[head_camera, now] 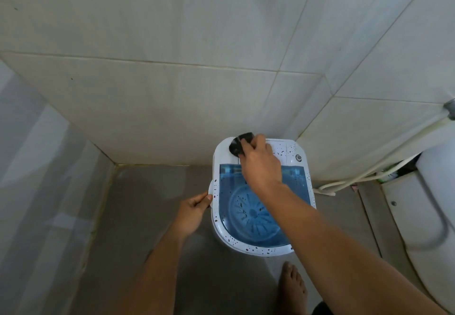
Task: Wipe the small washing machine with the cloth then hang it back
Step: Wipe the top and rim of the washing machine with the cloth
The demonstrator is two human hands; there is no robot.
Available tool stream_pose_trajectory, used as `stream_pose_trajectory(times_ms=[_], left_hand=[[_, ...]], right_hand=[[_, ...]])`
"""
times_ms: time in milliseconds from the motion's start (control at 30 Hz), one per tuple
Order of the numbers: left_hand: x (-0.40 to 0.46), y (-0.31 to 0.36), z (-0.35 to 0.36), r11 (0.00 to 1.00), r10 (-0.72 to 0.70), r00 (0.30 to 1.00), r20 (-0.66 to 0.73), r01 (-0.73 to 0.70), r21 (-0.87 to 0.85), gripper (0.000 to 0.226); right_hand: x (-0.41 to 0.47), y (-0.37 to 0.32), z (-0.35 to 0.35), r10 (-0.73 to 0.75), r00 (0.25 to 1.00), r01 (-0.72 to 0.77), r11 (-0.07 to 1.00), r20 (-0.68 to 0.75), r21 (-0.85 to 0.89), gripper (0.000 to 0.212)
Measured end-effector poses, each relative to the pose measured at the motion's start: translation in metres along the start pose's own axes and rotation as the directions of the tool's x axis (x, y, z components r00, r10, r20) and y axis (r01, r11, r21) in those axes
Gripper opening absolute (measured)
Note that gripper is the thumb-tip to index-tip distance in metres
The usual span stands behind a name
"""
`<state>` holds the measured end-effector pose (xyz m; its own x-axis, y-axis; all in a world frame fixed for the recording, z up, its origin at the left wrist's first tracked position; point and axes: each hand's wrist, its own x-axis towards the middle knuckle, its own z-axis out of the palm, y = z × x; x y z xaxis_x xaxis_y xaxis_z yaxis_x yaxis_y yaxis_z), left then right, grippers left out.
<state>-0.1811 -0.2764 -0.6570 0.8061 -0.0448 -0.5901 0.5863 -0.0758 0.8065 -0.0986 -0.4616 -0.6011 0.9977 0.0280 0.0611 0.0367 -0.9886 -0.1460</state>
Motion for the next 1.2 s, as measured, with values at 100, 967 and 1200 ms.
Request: stream_pose_trajectory(times_ms=[100, 967, 1200], left_hand=[[0.001, -0.002, 0.001, 1.0, 0.014, 1.0, -0.013, -0.014, -0.006, 0.026], [-0.007, 0.002, 0.007, 0.99, 0.033, 0.998, -0.052, -0.026, 0.14, 0.03], [-0.012, 0.006, 0.008, 0.994, 0.04, 0.998, -0.046, -0.036, 0.103, 0.031]], right_hand=[[-0.027, -0.001, 0.003, 0.008, 1.0, -0.008, 0.999, -0.003, 0.045, 0.044], [0.076, -0.02, -0.048, -0.082, 0.966, 0.136, 0.967, 0.245, -0.215, 0.034], [0.066, 0.076, -0.049, 0.098, 0.955, -0.107, 0.994, 0.28, 0.015, 0.032]])
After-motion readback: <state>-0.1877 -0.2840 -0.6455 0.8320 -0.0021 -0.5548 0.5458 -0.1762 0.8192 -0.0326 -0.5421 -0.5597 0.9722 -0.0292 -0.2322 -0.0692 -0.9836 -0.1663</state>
